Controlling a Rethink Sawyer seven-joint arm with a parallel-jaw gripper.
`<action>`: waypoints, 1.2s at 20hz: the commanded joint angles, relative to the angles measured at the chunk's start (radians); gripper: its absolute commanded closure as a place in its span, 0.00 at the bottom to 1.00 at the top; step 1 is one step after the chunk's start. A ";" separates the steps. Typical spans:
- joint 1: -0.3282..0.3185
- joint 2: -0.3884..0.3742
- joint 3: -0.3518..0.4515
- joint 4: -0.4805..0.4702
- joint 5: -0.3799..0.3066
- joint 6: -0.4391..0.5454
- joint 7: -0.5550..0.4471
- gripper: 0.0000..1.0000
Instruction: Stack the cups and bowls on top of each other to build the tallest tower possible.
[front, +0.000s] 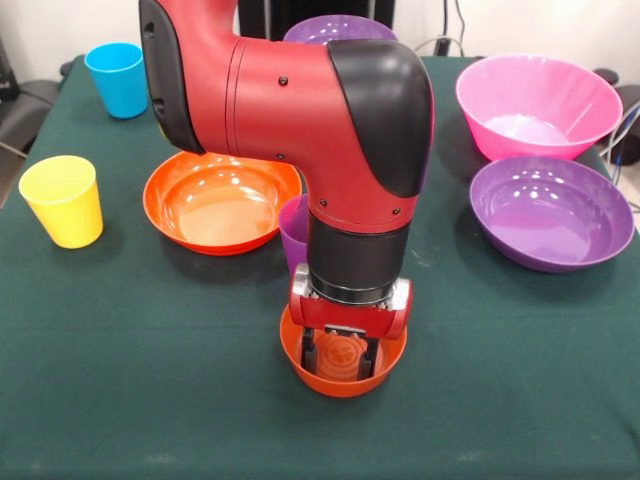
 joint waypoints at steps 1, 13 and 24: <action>-0.013 0.113 0.110 0.023 -0.109 0.099 -0.234 0.00; 0.002 0.051 0.093 0.100 -0.092 0.127 -0.186 0.00; 0.019 -0.004 0.081 0.148 -0.076 0.159 -0.149 0.00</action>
